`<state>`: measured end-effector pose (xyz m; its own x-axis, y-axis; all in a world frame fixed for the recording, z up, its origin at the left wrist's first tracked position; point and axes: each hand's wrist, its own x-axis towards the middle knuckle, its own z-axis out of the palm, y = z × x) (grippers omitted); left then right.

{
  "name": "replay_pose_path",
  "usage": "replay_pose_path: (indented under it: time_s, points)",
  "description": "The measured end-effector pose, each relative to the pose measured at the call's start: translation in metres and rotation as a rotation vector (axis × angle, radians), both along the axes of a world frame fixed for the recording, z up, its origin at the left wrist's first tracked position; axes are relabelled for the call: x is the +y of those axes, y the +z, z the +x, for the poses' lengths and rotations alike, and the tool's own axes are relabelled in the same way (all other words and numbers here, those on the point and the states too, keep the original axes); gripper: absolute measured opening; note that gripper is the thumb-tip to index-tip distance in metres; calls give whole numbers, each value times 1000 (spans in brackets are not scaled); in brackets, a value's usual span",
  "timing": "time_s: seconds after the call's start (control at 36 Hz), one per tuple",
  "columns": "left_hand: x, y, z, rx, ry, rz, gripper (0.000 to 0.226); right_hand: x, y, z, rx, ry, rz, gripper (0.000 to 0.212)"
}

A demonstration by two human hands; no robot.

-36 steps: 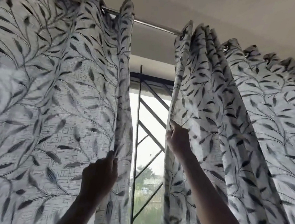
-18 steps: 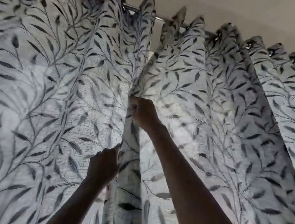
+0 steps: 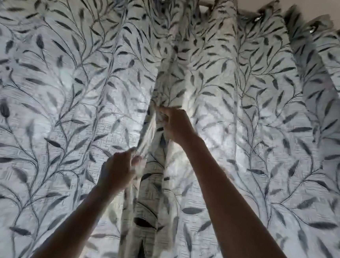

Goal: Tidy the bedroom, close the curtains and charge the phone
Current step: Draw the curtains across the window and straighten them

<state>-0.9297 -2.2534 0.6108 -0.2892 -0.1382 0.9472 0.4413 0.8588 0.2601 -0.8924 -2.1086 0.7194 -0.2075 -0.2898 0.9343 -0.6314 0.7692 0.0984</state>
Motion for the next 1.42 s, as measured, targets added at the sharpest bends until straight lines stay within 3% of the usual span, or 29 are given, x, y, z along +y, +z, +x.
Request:
replay_pose_path:
  time_s: [0.17, 0.33, 0.44, 0.58, 0.75, 0.97, 1.08, 1.22, 1.33, 1.42]
  points:
    - [15, -3, 5, -29, -53, -50, 34, 36, -30, -27, -34, 62, -151, 49]
    - [33, -10, -2, -31, -37, -72, 30, 37, -49, -34, 54, -106, -104, 35]
    - [39, -15, -3, -45, -40, -61, 26, 40, -59, -37, 26, -163, -55, 40]
    - [44, -24, -4, 19, -80, -48, 39, 50, -72, -40, -8, -81, -67, 36]
    - [58, -27, 0, 24, -47, 1, 51, 63, -85, -43, -42, -82, -112, 49]
    - [76, -37, 9, 106, 19, 95, 47, 76, -111, -53, 11, -72, -157, 49]
    - [82, -49, 10, 95, 55, 63, 44, 86, -129, -63, 16, -109, -165, 63]
    - [79, -60, 6, 115, 104, 49, 36, 98, -149, -76, 20, -171, -201, 59]
    - [67, -64, 17, 126, 164, 75, 34, 107, -163, -78, 134, -306, -257, 62]
    - [54, -63, 24, 137, 132, 57, 30, 109, -169, -72, 206, -261, -244, 63]
